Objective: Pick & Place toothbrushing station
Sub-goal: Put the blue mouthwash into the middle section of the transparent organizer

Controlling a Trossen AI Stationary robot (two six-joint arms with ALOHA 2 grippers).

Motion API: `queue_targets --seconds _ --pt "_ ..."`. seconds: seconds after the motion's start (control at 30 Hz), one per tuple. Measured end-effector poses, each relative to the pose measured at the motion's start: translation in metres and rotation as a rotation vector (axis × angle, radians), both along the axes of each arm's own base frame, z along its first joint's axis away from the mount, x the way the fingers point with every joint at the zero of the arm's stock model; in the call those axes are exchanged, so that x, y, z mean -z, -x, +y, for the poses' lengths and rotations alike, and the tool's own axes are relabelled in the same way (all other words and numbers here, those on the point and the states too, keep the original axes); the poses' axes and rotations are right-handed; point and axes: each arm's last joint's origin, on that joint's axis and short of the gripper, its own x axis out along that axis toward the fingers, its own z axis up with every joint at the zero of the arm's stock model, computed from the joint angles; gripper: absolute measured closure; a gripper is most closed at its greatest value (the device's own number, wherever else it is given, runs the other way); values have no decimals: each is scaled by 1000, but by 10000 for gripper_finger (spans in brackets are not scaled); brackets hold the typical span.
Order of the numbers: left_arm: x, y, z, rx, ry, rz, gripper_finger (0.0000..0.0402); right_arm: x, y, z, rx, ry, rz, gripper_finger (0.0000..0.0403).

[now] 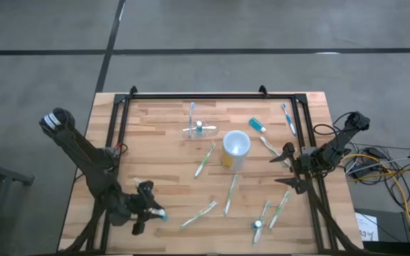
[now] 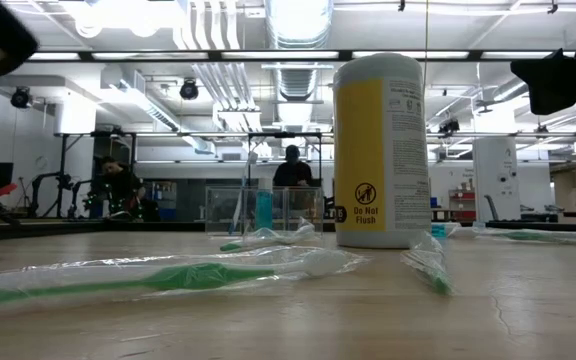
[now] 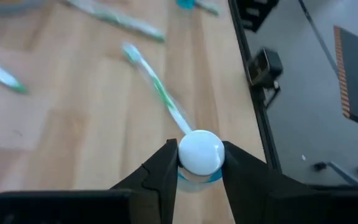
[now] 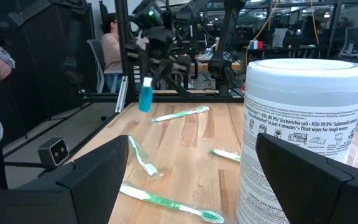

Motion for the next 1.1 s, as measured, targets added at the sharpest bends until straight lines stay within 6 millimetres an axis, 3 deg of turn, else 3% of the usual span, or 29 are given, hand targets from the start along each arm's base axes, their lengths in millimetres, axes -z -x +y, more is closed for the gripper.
queue_targets --seconds 0.47,0.87,1.1 --pt "-32 -22 71 -174 -132 -118 287 0 0 0 0 0 0 54" --pt "-38 -44 140 -434 -210 -123 287 0 0 0 0 0 0 53" --pt "-40 -51 190 -534 -147 -132 287 0 0 0 0 0 0 57"
